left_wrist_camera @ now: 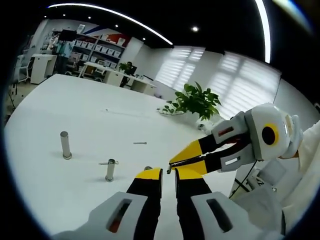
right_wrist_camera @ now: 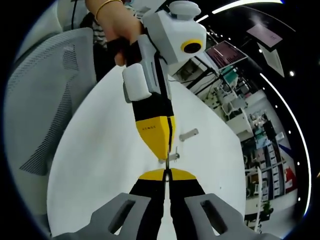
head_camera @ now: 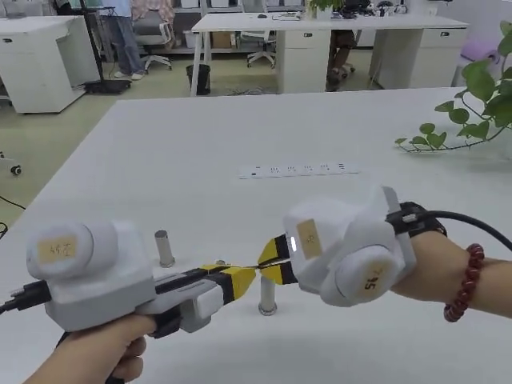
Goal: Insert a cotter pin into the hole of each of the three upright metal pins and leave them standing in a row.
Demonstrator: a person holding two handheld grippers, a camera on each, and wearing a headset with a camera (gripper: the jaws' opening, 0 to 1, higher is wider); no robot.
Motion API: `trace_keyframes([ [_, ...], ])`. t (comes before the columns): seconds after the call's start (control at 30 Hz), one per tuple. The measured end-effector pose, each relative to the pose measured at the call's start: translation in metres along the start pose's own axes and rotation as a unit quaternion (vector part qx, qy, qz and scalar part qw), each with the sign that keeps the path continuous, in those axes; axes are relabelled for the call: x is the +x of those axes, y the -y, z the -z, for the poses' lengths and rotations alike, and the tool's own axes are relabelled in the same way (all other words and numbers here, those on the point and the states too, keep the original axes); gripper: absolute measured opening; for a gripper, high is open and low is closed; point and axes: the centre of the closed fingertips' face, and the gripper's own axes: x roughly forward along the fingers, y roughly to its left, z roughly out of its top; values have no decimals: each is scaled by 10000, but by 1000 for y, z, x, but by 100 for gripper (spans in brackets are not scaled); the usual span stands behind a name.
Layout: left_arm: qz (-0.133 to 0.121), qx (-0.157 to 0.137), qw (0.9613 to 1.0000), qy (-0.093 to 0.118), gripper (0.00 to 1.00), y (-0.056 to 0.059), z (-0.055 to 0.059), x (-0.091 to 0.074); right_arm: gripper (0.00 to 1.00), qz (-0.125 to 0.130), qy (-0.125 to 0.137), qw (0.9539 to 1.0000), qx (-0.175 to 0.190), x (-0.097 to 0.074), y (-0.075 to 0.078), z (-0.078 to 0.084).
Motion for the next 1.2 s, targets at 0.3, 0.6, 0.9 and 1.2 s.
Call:
trace_keyframes([
  [0.3, 36, -81, 10000, -32, 2, 0, 4, 0, 2, -69, 23, 10000, -10, 1, -6, -4],
  [0.6, 72, -7, 10000, -45, 1, 0, 5, -1, 2, -121, 46, 9999, -16, 2, -7, -5],
  [0.9, 81, 108, 9999, -30, 0, -1, 4, -3, 4, -144, 164, 9996, 163, 3, -6, -8],
  [1.2, -102, 775, 9966, -263, 0, -12, 14, -11, 9, -435, 707, 9861, 1439, -1, -6, -11],
])
